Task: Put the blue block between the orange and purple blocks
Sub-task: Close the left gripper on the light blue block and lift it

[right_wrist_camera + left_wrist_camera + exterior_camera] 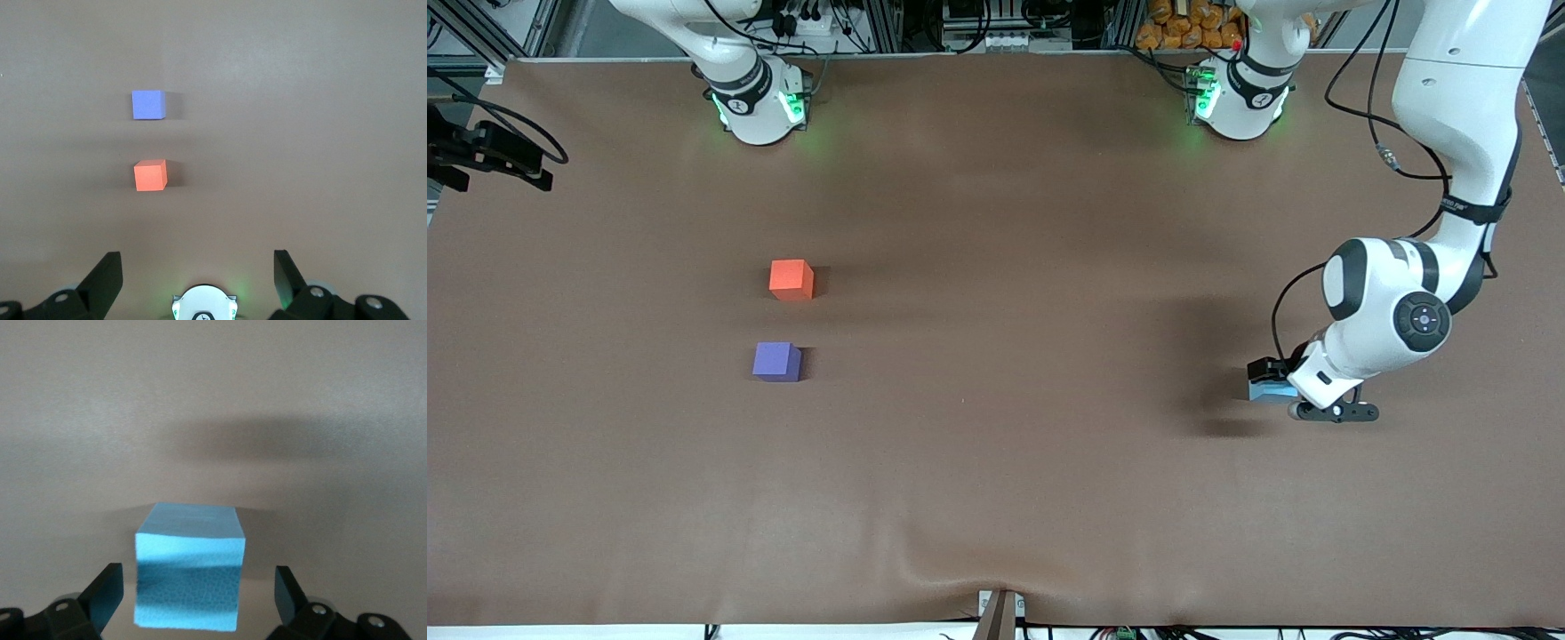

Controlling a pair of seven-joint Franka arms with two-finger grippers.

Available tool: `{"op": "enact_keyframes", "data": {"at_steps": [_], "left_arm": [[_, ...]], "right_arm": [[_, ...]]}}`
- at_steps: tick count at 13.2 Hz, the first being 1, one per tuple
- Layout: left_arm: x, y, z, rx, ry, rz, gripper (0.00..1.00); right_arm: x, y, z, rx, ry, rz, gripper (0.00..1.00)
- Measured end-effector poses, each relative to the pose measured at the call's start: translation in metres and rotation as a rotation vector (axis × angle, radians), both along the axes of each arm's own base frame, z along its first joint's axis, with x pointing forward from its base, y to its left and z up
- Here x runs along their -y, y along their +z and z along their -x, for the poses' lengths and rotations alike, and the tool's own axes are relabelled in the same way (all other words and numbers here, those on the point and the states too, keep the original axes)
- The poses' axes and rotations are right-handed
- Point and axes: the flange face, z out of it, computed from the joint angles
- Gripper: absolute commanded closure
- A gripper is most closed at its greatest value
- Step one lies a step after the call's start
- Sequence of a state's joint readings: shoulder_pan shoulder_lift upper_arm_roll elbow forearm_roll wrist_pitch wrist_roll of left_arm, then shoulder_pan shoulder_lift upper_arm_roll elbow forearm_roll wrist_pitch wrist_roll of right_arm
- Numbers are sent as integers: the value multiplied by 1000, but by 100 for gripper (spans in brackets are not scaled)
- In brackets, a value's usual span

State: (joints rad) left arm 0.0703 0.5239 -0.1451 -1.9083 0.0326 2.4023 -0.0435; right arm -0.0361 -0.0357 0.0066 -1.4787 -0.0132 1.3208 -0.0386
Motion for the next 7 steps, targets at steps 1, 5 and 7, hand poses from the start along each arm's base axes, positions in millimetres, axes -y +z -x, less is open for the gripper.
{"op": "enact_keyframes", "data": {"at_steps": [1,5,7], "left_arm": [[0,-6,0,-3,0,1,23],[0,-19,1,-10,-1,4,100],[10,-16,-1,-3,-18,6,100]], "right_arm": [[0,0,0,0,0,0,0],[0,0,0,0,0,0,0],[0,0,0,-1,0,0,0]]}}
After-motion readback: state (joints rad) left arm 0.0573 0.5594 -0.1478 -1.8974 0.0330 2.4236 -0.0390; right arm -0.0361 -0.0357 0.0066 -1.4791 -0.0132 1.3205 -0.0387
